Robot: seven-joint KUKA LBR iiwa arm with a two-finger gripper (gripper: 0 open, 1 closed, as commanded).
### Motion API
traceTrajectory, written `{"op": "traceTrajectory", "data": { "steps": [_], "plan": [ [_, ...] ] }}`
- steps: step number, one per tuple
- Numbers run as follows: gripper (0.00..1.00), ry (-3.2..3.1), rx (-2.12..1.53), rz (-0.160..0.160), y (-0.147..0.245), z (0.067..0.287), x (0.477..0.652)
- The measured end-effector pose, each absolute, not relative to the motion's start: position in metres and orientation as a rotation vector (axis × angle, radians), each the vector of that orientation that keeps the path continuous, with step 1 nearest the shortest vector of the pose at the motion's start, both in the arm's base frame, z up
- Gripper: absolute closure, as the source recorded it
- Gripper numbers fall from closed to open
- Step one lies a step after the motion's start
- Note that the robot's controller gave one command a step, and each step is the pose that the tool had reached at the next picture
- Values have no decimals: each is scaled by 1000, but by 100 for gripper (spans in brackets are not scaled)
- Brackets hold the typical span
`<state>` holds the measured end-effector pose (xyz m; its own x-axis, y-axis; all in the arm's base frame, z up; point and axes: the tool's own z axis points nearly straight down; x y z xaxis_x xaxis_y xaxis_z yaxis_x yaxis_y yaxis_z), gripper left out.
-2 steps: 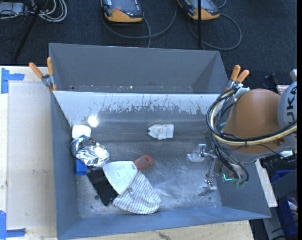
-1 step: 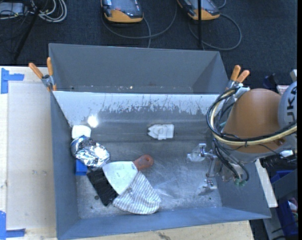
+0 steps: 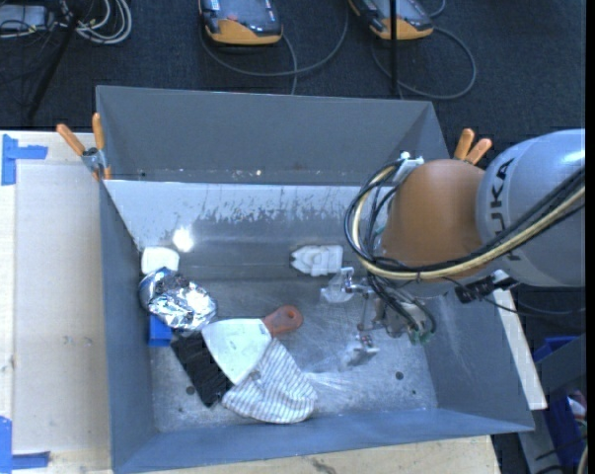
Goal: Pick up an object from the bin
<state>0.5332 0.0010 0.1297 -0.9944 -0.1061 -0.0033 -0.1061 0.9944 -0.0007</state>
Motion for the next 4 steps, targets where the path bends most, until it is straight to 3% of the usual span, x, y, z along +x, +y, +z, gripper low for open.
{"op": "traceTrajectory", "data": {
  "steps": [1,2,3,4],
  "plan": [
    [0,3117,-404,1,42,124,508],
    [0,3138,-178,1,56,130,548],
    [0,3136,-133,0,65,78,575],
    [100,3135,-144,0,65,84,575]
  ]
}}
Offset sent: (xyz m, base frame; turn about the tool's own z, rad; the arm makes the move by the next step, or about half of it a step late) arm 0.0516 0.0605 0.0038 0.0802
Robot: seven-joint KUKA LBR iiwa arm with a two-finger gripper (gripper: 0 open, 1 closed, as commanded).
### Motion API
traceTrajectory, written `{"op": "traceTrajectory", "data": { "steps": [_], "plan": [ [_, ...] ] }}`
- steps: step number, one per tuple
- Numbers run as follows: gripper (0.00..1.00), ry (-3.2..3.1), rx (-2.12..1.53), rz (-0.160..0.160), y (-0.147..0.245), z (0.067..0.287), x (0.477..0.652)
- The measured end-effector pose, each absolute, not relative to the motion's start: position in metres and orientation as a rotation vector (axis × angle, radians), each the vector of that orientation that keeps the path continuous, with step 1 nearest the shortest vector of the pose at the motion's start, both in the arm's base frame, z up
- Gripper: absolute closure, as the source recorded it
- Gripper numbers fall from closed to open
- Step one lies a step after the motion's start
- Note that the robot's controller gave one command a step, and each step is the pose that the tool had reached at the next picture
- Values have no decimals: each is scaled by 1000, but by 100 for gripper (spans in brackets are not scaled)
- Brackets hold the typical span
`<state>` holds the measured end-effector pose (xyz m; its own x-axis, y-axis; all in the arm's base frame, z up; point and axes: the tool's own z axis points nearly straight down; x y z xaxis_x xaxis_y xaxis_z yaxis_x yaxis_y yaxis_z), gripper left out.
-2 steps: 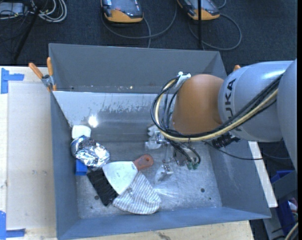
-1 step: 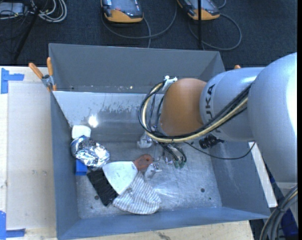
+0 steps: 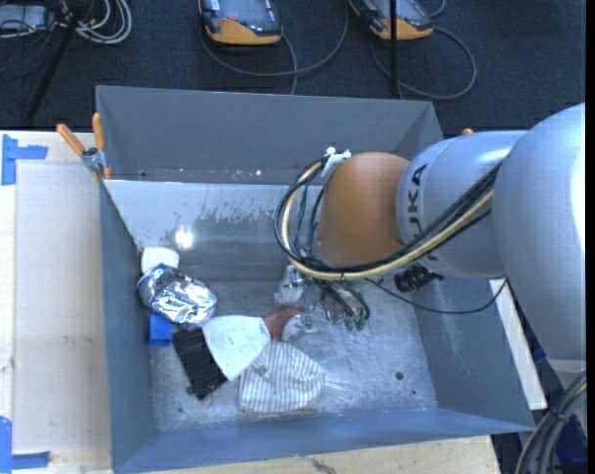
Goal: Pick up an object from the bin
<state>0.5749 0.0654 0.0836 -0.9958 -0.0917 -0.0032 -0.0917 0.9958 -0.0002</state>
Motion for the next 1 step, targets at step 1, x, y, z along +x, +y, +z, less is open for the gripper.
{"op": "traceTrajectory", "data": {
  "steps": [1],
  "plan": [
    [100,3135,-144,0,65,84,575]
  ]
}}
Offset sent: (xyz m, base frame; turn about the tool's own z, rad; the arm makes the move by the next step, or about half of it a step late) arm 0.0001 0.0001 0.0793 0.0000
